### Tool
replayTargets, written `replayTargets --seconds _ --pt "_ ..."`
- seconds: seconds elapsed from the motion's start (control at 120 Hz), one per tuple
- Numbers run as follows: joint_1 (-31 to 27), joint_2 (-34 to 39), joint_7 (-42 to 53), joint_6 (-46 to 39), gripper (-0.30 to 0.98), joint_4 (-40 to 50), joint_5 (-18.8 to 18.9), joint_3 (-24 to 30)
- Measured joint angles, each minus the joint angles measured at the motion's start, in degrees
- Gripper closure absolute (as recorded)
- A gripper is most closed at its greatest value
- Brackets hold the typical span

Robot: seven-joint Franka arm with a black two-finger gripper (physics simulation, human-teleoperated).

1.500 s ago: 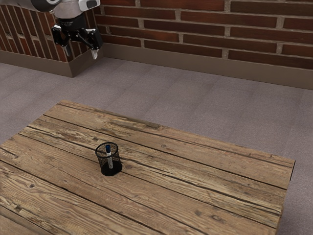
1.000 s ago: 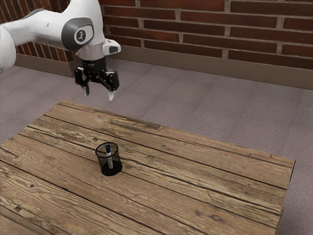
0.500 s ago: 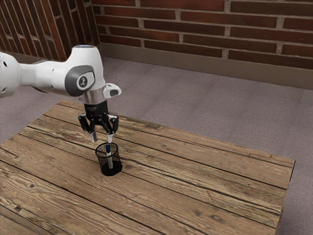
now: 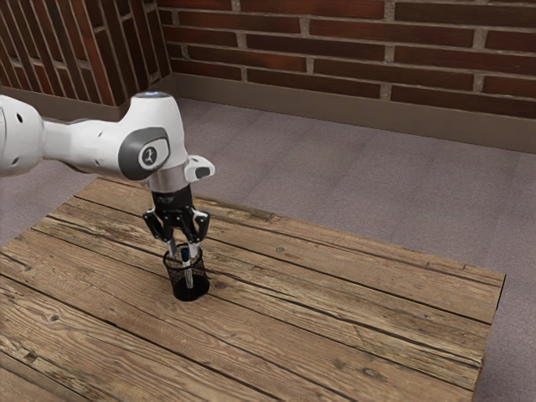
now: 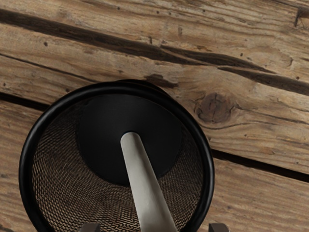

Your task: Take the marker out of the pen holder and place it to the left of the pen holder.

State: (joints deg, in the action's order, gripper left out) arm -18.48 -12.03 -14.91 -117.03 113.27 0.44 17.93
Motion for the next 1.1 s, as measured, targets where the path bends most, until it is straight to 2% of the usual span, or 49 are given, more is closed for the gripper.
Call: replayTargets --seconds 0.283,0.775,0.9,1.1 --pt "0.01 0.17 -0.16 -0.4 0.59 0.1 0.35 0.0" --pt "-0.01 0.93 -0.29 0.56 0.67 1.28 0.46 0.0" --pt "-0.02 3.53 -0.35 1.46 0.68 1.73 0.52 0.0" --pt "-0.18 11.8 -0.51 2.86 0.7 5.74 0.56 0.22"
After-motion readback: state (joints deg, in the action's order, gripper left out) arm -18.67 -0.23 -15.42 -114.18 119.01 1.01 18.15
